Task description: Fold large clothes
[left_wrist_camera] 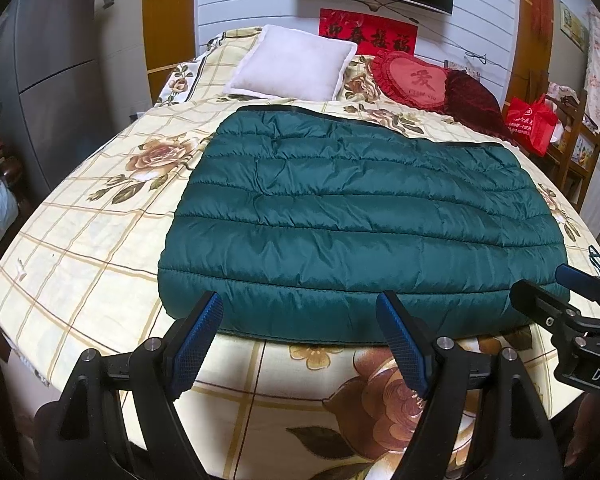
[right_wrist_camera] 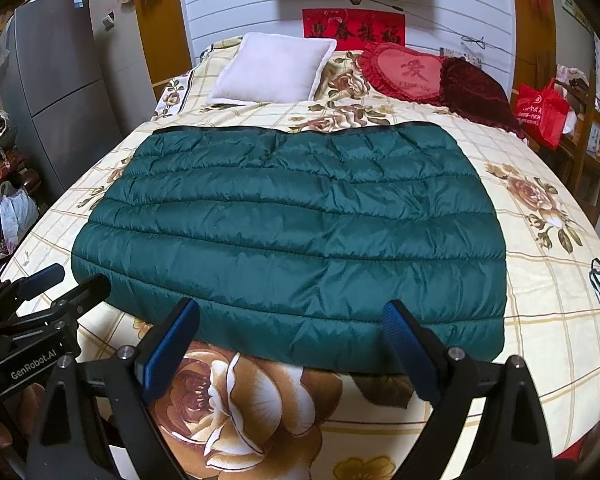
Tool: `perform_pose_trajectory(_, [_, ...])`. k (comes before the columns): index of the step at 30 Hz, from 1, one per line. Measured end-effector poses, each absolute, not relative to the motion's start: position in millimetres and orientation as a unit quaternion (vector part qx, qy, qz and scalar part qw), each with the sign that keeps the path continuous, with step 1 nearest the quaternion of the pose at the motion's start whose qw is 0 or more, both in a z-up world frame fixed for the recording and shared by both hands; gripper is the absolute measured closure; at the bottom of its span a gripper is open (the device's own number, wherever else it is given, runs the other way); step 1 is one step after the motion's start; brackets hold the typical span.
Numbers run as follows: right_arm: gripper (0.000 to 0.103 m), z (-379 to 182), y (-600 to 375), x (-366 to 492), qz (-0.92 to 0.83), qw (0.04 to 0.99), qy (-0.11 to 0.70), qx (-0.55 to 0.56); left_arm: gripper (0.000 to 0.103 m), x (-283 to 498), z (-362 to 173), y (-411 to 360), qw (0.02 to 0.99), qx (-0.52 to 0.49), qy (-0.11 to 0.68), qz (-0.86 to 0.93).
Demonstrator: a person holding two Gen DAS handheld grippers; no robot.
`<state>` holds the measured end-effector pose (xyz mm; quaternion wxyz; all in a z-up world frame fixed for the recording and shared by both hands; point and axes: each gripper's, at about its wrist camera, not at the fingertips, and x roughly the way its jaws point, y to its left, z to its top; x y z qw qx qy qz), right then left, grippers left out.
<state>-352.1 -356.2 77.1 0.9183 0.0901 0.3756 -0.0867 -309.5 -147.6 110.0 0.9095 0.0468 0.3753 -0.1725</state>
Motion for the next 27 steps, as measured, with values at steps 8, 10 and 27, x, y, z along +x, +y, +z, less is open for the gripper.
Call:
perform_pose_trajectory(8, [0.008, 77, -355, -351, -0.086, 0.918, 0.376, 0.089, 0.041, -308, 109, -148, 0.910, 0.048, 0.373, -0.173])
perform_pose_trajectory(10, [0.008, 77, -355, -350, -0.086, 0.918, 0.377, 0.089, 0.041, -308, 109, -148, 0.910, 0.049, 0.374, -0.173])
perform_pose_trajectory(27, [0.008, 67, -363, -343, -0.086, 0.913, 0.386, 0.099, 0.041, -298, 101, -145, 0.912, 0.050, 0.369, -0.174])
